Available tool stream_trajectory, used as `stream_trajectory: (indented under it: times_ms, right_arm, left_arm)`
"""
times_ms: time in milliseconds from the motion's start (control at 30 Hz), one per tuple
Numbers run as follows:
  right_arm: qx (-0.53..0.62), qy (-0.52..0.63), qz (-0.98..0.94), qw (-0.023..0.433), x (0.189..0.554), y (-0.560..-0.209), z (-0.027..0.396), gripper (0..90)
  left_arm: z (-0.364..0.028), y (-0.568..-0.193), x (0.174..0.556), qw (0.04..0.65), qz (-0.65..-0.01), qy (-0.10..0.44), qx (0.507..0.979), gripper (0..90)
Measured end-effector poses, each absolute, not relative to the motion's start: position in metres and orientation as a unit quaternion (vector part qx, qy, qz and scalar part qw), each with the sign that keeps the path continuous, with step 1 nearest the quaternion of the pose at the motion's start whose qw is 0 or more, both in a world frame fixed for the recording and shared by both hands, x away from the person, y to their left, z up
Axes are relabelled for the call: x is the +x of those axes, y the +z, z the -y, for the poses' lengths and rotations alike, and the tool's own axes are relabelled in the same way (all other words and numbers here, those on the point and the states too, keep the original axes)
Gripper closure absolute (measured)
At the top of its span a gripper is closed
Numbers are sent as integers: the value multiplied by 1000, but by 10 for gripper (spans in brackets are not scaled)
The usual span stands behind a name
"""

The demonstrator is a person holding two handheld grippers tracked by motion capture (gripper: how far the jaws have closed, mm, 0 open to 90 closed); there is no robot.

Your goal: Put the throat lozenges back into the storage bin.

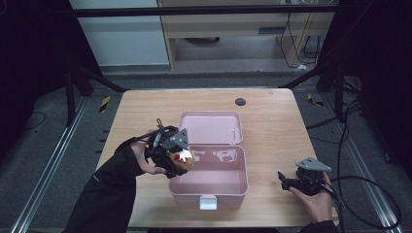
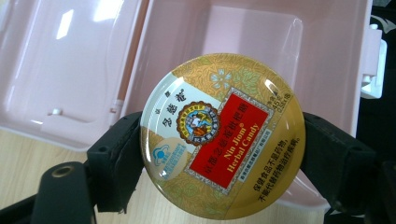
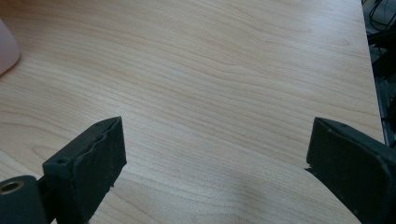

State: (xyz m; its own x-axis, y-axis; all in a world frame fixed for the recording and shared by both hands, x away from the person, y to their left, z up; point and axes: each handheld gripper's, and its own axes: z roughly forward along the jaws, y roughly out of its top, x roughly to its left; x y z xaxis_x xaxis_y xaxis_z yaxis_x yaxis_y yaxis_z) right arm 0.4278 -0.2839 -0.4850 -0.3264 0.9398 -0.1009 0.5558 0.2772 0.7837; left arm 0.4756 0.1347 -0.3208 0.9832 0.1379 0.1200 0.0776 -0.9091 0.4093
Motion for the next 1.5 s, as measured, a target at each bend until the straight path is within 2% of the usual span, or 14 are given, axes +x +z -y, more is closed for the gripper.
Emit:
stream_trajectory:
  times_ms: [1500]
  right_arm:
    - [498, 320, -753, 289, 429, -489, 281, 44]
  left_arm:
    - [-126, -384, 479, 175, -57, 39, 982, 197]
